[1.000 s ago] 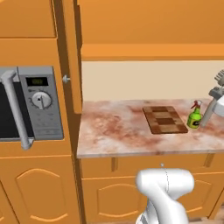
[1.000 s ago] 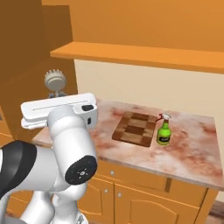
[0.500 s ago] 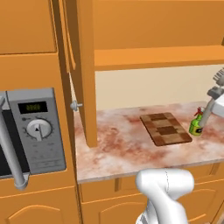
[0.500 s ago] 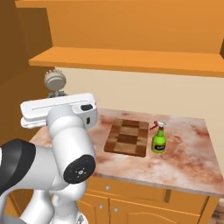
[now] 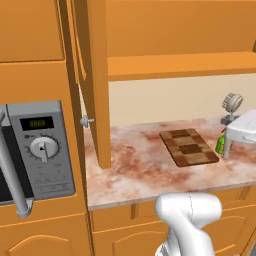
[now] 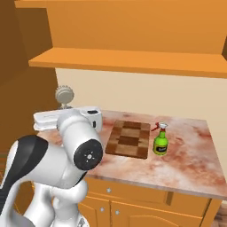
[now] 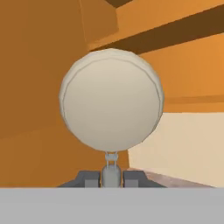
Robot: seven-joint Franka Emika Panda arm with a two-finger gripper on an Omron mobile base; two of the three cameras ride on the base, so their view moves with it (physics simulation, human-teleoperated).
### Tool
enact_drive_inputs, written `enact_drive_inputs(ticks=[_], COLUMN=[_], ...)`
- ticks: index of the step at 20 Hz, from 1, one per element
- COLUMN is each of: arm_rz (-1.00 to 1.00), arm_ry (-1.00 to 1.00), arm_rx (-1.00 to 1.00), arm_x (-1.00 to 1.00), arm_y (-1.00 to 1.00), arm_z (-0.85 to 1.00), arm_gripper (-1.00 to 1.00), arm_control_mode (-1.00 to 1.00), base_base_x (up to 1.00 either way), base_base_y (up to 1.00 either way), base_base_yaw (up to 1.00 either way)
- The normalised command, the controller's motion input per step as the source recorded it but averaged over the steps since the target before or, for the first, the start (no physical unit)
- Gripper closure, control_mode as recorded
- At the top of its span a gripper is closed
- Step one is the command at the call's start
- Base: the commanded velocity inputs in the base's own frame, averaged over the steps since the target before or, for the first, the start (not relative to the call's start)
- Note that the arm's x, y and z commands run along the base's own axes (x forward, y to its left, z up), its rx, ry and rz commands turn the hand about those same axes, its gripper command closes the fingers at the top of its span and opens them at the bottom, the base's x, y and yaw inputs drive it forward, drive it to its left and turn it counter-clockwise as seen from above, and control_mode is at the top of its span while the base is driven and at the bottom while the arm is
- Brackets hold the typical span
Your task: Grab the spray bottle from the cabinet, then place it next to the cutting board for sanitizing. Then grab the dish brush from the countertop next to the sink and place it next to the cutting board.
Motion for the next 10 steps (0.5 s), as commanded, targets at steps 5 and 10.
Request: enact_drive_inputs(ticks=[5, 10], arm_rz=[0.00, 0.01], arm_ry=[0.53, 0.56], arm_rx=[-0.23, -0.15], arm_x=[0.92, 1.00], arm_y=[0.61, 0.21], arm_z=[-1.00, -1.00], arm_gripper=[1.00, 1.00], arm_control_mode=[-1.00, -1.00], base_base_x=[0.00, 0.00], base_base_y=[0.00, 0.00], base_base_yaw=[0.00, 0.00])
